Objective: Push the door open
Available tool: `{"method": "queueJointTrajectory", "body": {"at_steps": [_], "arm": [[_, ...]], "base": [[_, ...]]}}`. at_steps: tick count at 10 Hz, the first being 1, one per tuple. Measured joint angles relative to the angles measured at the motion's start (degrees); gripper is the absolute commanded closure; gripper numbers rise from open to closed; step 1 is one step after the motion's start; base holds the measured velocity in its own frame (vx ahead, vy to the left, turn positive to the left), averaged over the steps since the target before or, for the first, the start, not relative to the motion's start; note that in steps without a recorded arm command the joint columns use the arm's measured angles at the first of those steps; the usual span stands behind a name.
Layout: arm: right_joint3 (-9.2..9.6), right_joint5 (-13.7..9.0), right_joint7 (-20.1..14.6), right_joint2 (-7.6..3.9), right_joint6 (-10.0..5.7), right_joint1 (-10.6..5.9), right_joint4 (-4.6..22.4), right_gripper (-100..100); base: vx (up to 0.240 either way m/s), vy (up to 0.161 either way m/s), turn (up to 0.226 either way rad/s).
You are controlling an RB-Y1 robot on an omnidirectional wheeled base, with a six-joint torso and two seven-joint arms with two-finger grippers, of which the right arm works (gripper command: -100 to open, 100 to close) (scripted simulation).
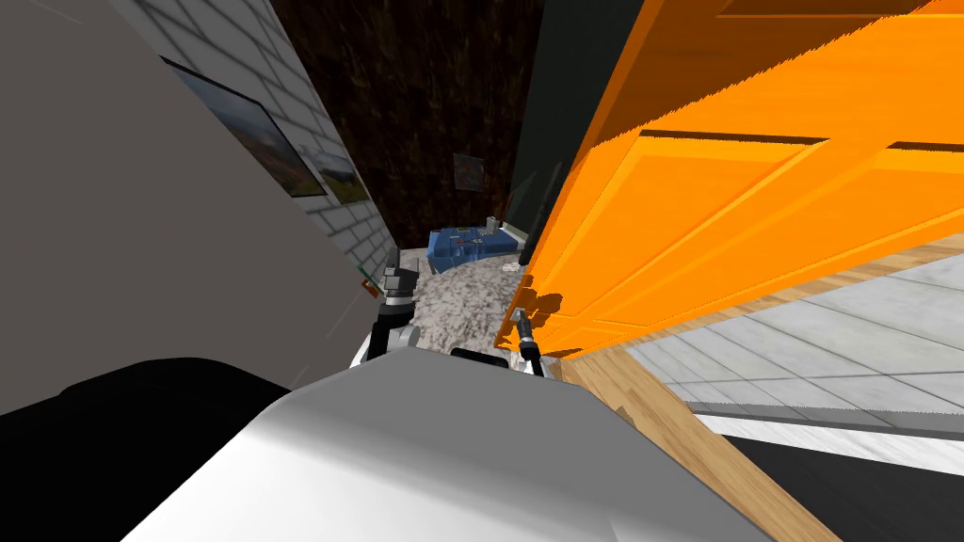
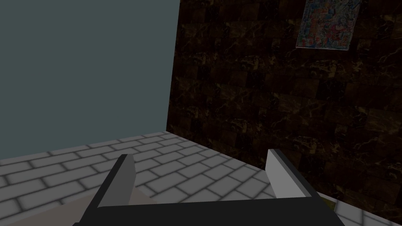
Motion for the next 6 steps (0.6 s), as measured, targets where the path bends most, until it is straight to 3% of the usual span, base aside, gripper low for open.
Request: {"method": "queueJointTrajectory", "body": {"at_steps": [3, 5, 6], "arm": [[-1.1, -0.68, 0.5, -0.45, 0.22, -0.59, 0.1, 100], [-2.48, -1.45, 1.27, -0.75, -0.95, -1.58, 1.89, 100], [-3.1, -1.8, 1.35, -1.09, -0.55, -1.17, 1.02, 100]], "base": [[0.205, 0.064, -0.045], [0.204, 0.049, -0.07], [0.186, 0.067, -0.133]]}}
